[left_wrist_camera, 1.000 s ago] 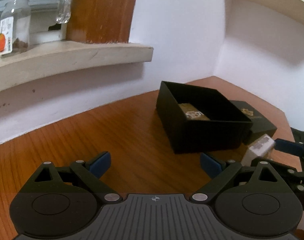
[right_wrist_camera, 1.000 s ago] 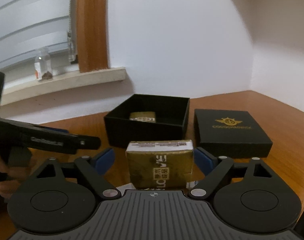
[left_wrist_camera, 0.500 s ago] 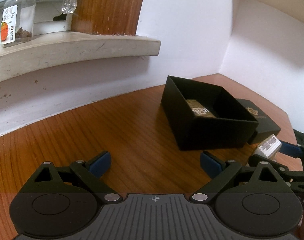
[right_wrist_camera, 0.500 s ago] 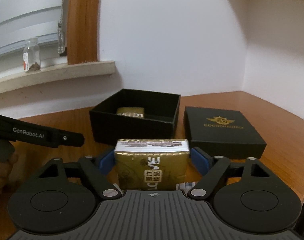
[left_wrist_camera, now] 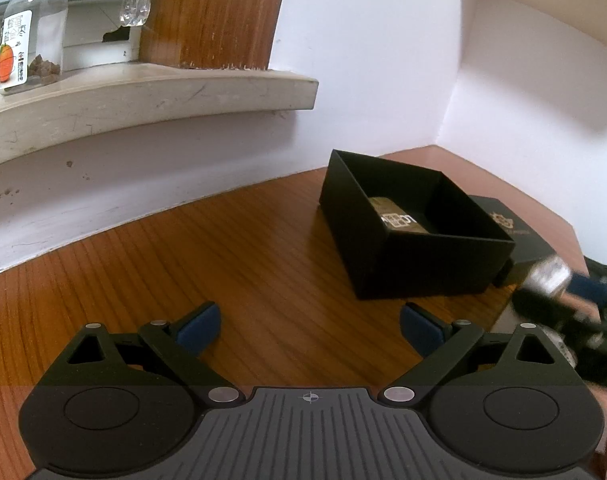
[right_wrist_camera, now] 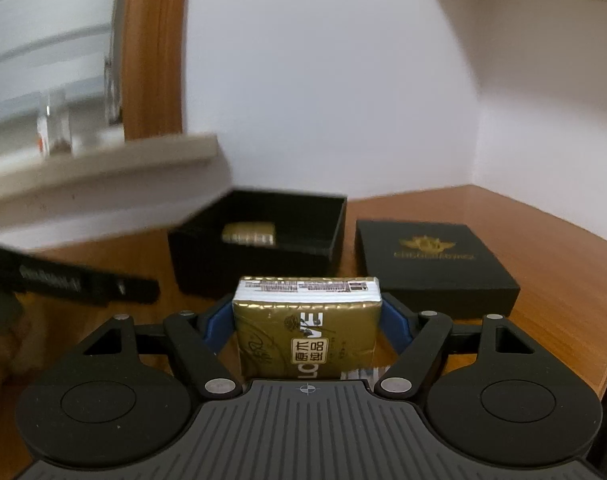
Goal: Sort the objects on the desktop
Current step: 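Carry the gold box into the black box and open the right gripper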
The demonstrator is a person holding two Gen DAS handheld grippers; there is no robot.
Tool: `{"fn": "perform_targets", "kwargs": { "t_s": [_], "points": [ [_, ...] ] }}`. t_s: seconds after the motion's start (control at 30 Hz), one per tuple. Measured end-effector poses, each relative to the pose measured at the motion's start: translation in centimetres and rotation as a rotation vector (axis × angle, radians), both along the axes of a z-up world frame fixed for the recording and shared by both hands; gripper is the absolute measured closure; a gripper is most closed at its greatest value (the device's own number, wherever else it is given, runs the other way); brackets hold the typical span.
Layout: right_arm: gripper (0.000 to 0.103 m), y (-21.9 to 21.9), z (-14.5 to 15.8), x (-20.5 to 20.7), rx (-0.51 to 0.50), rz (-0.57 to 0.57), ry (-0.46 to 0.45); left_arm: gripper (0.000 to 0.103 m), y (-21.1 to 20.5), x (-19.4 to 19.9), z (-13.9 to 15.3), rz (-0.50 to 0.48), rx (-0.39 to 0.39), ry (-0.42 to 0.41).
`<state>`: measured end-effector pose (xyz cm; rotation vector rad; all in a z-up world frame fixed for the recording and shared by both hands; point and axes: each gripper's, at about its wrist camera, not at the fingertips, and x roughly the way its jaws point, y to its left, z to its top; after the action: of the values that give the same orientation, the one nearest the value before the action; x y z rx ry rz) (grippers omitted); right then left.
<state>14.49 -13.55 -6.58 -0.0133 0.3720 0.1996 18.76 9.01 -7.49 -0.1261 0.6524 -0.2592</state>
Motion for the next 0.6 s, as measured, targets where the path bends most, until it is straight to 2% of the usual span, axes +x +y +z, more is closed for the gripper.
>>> {"fn": "perform_targets", "kwargs": {
  "t_s": [0.07,0.3,0.43,0.6],
  "points": [
    [0.030,0.0,1.2,0.3,0.015,0.014,-0.023,0.005,0.0,0.0,0.0,0.000,-0.001,0.000],
    [0.030,0.6,4.2,3.7,-0.056,0.081,-0.094,0.005,0.2,0.0,0.0,-0.002,-0.006,0.001],
    [0.030,0.6,4.4,6.5,-0.095,0.109,-0.090,0.005,0.2,0.0,0.0,-0.003,-0.007,0.001],
    [0.030,1.1,3.6,8.2,-0.142,0.144,-0.067,0.004,0.1,0.0,0.0,-0.004,-0.006,0.002]
  ]
}}
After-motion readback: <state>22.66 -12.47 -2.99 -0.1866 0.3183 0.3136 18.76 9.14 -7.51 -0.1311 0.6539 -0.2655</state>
